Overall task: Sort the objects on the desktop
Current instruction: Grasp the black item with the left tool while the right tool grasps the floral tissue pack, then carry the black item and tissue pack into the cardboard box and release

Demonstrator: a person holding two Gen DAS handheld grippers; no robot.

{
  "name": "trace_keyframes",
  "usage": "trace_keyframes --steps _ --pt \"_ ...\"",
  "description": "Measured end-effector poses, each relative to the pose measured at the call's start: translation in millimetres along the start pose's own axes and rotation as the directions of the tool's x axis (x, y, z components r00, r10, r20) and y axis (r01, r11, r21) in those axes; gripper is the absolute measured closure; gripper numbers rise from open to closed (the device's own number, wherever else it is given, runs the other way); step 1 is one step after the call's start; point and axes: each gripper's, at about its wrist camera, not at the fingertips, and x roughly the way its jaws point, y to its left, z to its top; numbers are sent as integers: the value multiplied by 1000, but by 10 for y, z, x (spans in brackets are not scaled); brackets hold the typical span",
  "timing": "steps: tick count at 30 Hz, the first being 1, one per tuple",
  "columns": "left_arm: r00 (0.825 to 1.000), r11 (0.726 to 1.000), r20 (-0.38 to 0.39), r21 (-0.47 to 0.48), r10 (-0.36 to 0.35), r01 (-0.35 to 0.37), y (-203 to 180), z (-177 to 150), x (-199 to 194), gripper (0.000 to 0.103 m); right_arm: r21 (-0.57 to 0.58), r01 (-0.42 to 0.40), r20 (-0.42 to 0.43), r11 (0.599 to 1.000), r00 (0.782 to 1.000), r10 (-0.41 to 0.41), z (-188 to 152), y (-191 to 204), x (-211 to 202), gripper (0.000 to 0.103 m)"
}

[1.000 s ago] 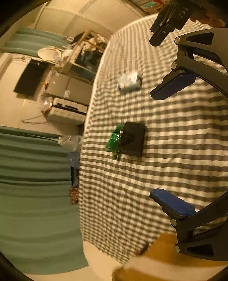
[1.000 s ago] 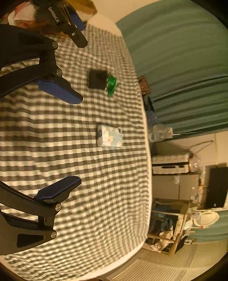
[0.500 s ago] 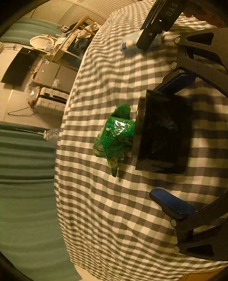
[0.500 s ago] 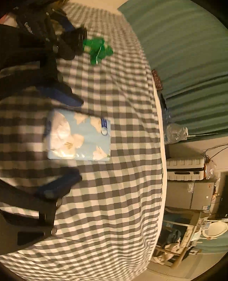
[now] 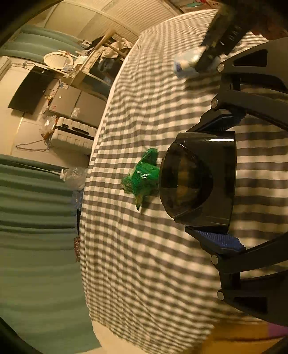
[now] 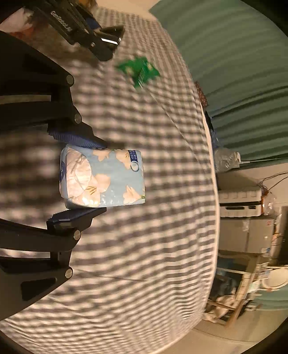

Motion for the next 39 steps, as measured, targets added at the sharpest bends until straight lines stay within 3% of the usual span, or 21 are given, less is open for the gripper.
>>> trace_keyframes --steps 8,15,20,25,30,32,36,39 --pt "999 1000 35 5 5 -5 79 -235 -806 25 -39 -61 -27 997 998 60 -487 285 -645 54" --pt "998 998 53 -63 31 -27 367 -145 -1449 25 -39 -132 -14 991 991 131 -645 600 -1300 54" --pt "989 996 122 -57 81 -75 673 -55 -1963 25 -100 -188 36 977 981 192 -652 1052 -1747 54" --pt "976 987 192 -144 103 -76 1242 37 -2462 25 -192 -293 69 937 948 310 -562 1756 -2187 54" --pt "962 971 226 -215 152 -103 1937 -44 -2717 25 -260 -375 39 890 917 398 -575 2550 -2261 54" --pt "961 962 203 -236 186 -137 2242 -97 -2704 25 -266 -406 14 874 905 425 -625 2782 -2213 54" --pt "955 950 174 -243 240 -195 2599 -238 -2620 25 -293 -414 -32 862 905 424 -722 3139 -2032 54" --pt "957 951 168 -239 238 -194 2781 -340 -2517 25 -304 -426 -72 852 902 425 -797 3363 -1875 53"
